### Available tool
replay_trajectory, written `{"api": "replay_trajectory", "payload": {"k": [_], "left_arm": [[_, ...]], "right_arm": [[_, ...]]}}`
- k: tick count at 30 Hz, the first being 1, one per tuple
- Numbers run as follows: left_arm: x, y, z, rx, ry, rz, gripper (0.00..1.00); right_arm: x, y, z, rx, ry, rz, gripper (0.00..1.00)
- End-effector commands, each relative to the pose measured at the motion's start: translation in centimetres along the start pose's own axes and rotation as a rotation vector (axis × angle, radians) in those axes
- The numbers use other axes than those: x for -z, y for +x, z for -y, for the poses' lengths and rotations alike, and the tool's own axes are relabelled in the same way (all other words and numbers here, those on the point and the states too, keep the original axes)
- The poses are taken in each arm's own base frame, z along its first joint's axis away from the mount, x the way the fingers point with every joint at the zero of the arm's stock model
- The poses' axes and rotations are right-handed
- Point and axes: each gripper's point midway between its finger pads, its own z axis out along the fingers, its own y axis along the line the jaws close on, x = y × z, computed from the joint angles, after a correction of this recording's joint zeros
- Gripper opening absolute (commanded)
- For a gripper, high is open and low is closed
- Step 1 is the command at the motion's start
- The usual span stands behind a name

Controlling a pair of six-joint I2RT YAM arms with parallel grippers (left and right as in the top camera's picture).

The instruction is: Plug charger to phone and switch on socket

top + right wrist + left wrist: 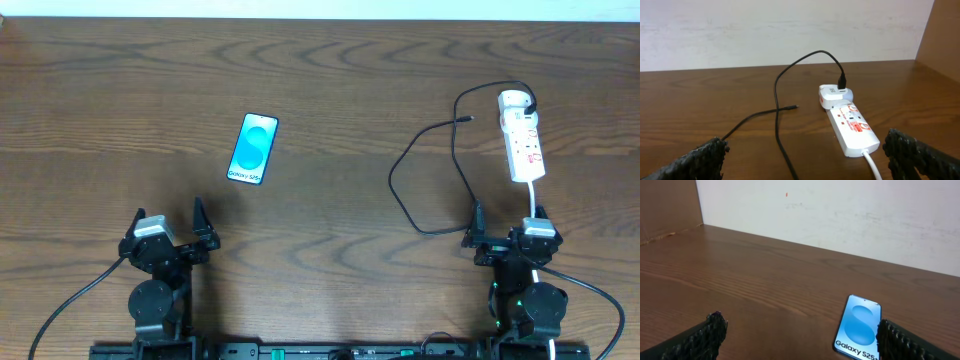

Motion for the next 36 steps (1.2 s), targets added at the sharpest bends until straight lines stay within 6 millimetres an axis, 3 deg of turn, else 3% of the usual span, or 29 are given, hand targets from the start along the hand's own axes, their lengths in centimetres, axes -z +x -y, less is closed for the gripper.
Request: {"api": "replay_trajectory", "payload": {"k": [1,36], "left_arm": [[-0.11,1.73,-0.54,0.005,-0.022,-0.05,0.98],[-0.13,1.32,-0.48,0.006,-0.02,-0.034,0.98]], "right_arm": [[0.02,0.02,0.28,-0.011,0.013,0.001,0.99],[0.02,0.02,0.28,-0.012,0.013,0.001,0.99]]}}
